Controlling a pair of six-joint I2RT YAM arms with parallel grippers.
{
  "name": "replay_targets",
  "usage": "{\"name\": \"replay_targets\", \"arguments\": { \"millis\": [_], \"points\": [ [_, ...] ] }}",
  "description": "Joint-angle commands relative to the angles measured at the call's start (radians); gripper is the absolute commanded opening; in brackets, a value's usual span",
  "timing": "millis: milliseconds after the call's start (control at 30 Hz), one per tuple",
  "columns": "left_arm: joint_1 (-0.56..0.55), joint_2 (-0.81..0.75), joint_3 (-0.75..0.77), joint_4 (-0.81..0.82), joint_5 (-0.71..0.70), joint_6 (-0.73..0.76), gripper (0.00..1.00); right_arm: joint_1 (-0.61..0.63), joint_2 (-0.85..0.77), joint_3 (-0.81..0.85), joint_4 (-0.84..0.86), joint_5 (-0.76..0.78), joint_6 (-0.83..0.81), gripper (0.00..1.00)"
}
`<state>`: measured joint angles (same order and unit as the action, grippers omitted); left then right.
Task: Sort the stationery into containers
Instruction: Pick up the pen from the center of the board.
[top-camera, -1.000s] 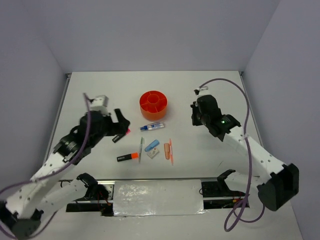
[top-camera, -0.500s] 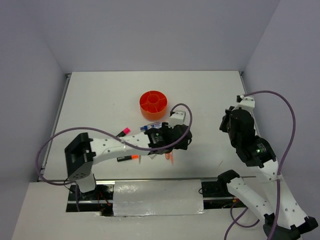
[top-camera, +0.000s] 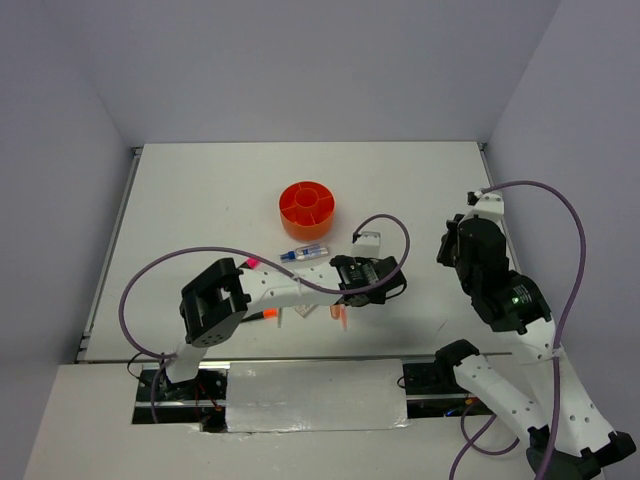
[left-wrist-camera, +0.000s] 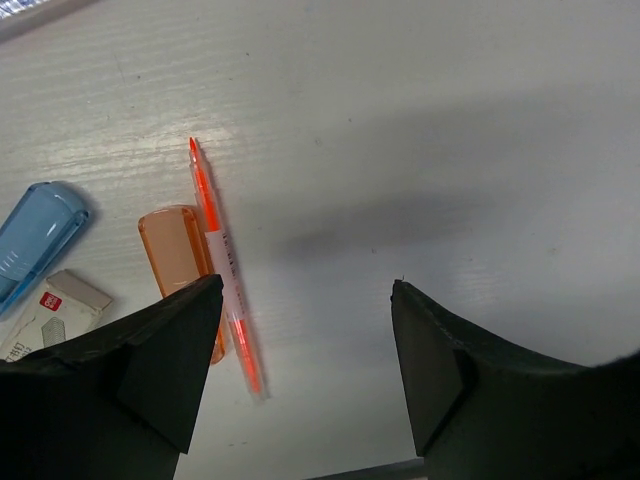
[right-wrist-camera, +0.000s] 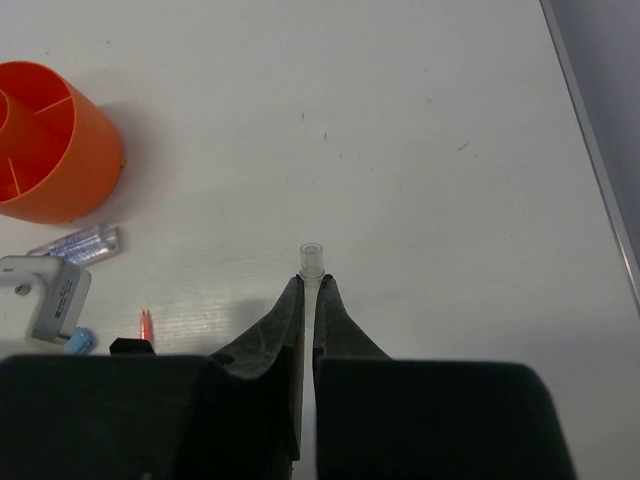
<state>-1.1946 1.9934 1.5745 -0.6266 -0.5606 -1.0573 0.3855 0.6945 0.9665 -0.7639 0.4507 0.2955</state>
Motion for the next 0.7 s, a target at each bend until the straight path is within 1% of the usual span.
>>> {"name": "replay_targets", "arguments": {
  "millis": [0, 67, 200, 467, 667],
  "points": [
    [-0.002, 0.045, 0.067, -0.087, -0.033, -0.082, 0.80, -0.005, 0.008, -0.005, 0.018, -0.014, -0.016, 0.00],
    [-0.002, 0.068, 0.076, -0.119, -0.033, -0.107, 0.80, -0.004, 0.010, -0.002, 0.017, -0.017, -0.019, 0.00],
    [0.003, 0.085, 0.058, -0.114, -0.013, -0.132, 0.79, -0.002, 0.002, 0.000, 0.017, -0.024, -0.024, 0.00],
    [0.027, 0.085, -0.004, -0.036, 0.040, -0.110, 0.77, -0.002, 0.010, -0.003, 0.020, -0.043, -0.032, 0.00],
    [0.035, 0.084, -0.036, -0.007, 0.053, -0.101, 0.77, -0.002, 0.016, -0.003, 0.023, -0.050, -0.038, 0.00]
  ]
}}
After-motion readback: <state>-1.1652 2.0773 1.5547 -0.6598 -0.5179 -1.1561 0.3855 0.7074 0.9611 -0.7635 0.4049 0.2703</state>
